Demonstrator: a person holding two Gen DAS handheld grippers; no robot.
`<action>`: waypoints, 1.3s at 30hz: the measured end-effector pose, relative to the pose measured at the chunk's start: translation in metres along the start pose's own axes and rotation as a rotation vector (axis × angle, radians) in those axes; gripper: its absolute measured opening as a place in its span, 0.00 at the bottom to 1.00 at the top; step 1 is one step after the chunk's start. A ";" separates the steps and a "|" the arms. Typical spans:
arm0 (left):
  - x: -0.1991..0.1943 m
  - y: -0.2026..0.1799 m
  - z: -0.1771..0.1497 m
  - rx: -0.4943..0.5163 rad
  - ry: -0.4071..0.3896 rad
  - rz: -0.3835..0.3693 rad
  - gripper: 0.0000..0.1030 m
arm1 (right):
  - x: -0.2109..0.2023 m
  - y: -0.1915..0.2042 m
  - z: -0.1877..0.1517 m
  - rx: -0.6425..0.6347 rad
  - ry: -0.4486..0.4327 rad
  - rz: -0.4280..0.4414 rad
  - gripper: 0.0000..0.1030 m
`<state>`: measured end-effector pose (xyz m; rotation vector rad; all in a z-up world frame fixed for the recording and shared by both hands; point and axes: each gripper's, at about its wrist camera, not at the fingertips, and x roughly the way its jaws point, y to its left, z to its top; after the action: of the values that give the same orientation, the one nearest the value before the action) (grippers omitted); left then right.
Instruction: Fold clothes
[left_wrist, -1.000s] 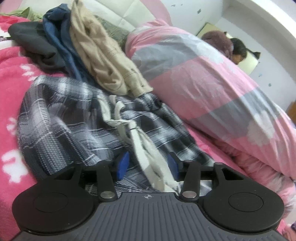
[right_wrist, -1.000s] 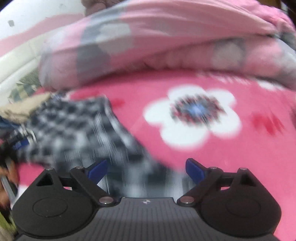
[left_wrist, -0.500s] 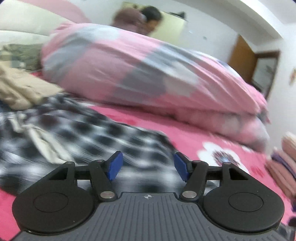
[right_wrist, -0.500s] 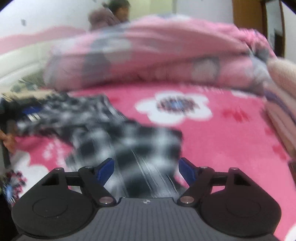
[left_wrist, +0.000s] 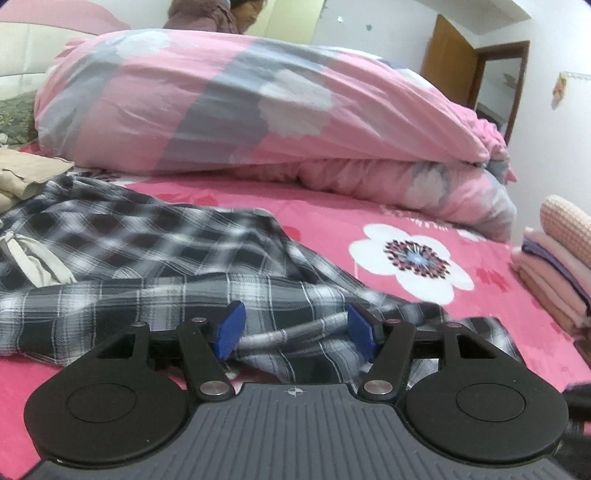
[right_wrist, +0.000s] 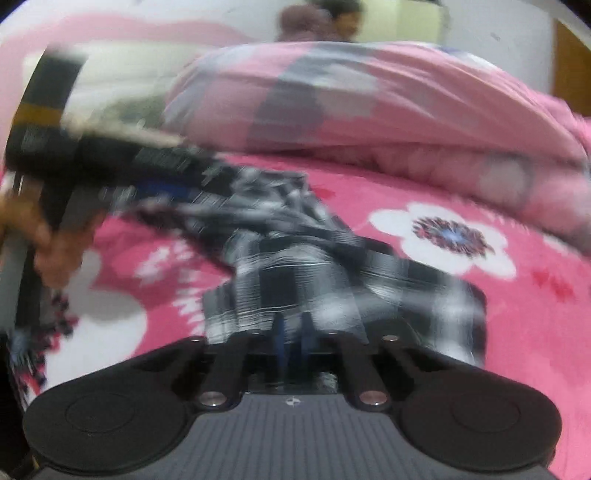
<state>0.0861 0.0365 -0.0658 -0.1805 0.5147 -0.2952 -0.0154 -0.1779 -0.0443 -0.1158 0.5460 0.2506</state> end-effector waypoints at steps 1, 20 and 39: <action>0.001 -0.001 -0.001 -0.002 0.008 -0.001 0.60 | -0.006 -0.009 -0.001 0.034 -0.016 -0.008 0.03; -0.015 -0.002 -0.008 -0.077 0.102 0.073 0.60 | -0.016 -0.009 0.010 -0.047 -0.004 0.114 0.48; -0.010 0.015 -0.015 -0.107 0.125 0.016 0.60 | -0.010 -0.041 0.014 0.190 -0.026 0.061 0.06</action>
<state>0.0739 0.0522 -0.0777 -0.2625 0.6559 -0.2643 -0.0062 -0.2174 -0.0254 0.0888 0.5455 0.2582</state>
